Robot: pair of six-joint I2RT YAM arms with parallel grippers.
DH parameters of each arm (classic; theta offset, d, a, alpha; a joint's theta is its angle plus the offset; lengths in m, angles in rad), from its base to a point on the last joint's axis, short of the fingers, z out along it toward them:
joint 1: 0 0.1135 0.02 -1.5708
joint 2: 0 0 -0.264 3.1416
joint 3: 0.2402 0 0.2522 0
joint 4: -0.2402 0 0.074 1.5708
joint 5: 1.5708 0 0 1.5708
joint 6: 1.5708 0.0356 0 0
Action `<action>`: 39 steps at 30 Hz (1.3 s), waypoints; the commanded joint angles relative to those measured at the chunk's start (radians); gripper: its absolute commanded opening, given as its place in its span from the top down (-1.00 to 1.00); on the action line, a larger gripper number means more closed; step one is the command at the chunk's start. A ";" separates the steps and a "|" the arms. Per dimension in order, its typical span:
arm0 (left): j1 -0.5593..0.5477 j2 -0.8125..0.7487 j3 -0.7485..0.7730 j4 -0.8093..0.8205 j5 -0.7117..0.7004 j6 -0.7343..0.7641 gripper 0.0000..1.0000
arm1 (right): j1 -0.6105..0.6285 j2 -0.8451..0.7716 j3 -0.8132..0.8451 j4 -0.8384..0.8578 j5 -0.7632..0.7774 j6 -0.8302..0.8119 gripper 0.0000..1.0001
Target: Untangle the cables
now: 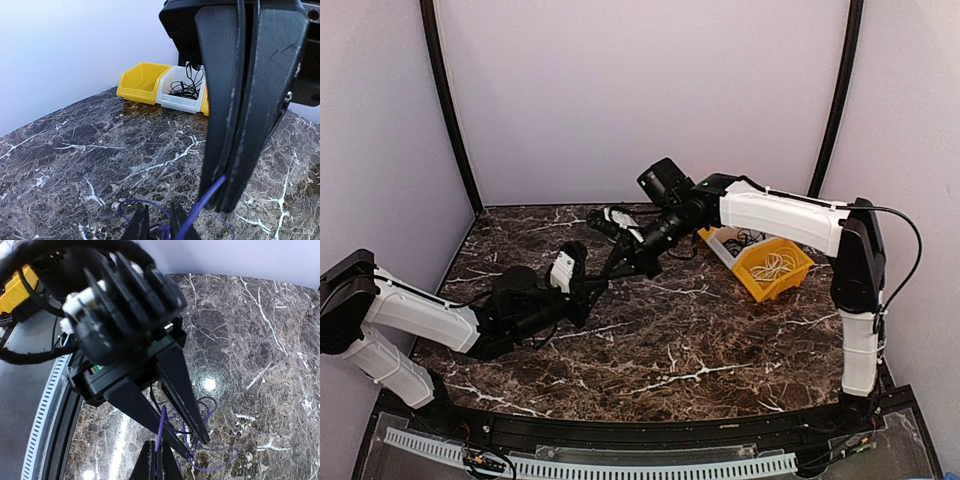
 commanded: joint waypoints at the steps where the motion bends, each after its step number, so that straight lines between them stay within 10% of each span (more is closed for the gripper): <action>1: 0.004 0.030 0.011 0.096 -0.004 0.017 0.62 | 0.013 -0.086 0.053 -0.037 -0.126 0.017 1.00; 39: 0.004 0.208 -0.196 0.119 -0.140 -0.046 0.69 | -0.272 -0.339 0.444 -0.147 -0.388 0.045 1.00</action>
